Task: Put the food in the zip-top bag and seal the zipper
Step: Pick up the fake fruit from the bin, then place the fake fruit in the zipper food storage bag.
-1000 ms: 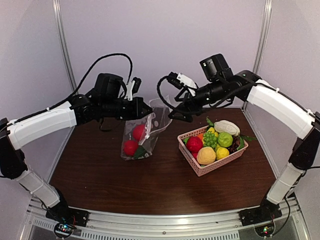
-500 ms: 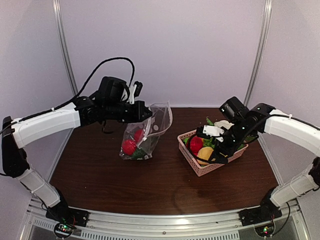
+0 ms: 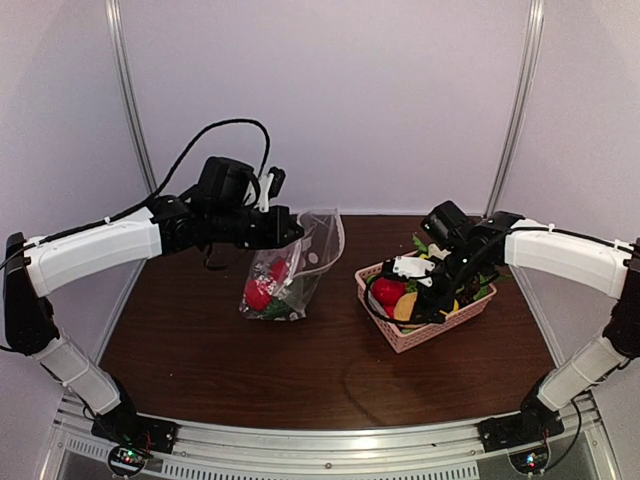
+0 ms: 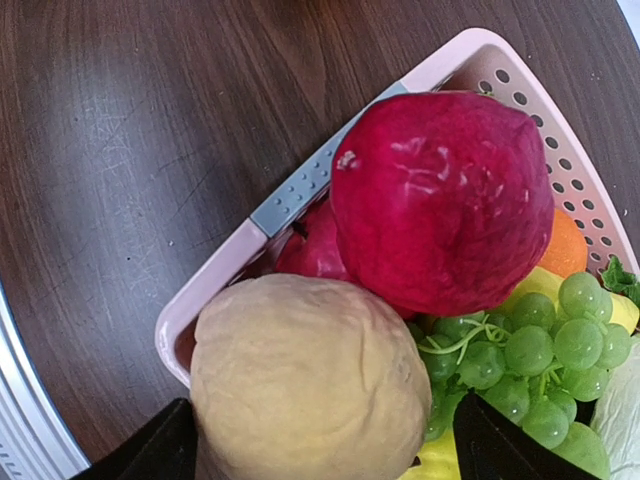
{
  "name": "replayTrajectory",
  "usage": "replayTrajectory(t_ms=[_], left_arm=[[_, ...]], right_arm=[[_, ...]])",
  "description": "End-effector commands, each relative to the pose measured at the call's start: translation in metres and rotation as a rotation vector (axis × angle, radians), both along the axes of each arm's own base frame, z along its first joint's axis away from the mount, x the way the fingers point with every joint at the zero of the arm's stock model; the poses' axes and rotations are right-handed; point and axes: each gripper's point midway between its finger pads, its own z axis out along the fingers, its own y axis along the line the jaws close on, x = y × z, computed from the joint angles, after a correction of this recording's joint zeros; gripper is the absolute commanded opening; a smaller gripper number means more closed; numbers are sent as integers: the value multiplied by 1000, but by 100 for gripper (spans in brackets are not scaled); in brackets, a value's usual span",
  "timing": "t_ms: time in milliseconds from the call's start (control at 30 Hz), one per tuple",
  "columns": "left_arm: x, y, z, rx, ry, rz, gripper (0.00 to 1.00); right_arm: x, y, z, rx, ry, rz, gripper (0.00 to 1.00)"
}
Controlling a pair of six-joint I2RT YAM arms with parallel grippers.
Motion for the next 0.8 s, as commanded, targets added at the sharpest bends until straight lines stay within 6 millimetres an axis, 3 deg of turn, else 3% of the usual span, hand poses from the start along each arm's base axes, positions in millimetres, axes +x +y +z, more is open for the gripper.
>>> replayTrajectory(t_ms=[0, 133, 333, 500, 700, 767], left_arm=[[3, 4, 10, -19, -38, 9, 0], [3, 2, 9, -19, -33, 1, 0], [6, -3, 8, -22, -29, -8, 0], [6, -12, 3, -32, -8, -34, 0], [4, -17, 9, -62, -1, -54, 0], [3, -17, 15, -70, -6, -55, 0]], right_arm=[[10, -2, 5, -14, -59, -11, 80], [7, -7, 20, -16, -79, -12, 69], [-16, -5, 82, 80, -112, 62, 65], [-32, 28, 139, 313, -105, 155, 65], [-15, 82, 198, 560, -118, 215, 66], [-6, 100, 201, 577, -82, 237, 66]])
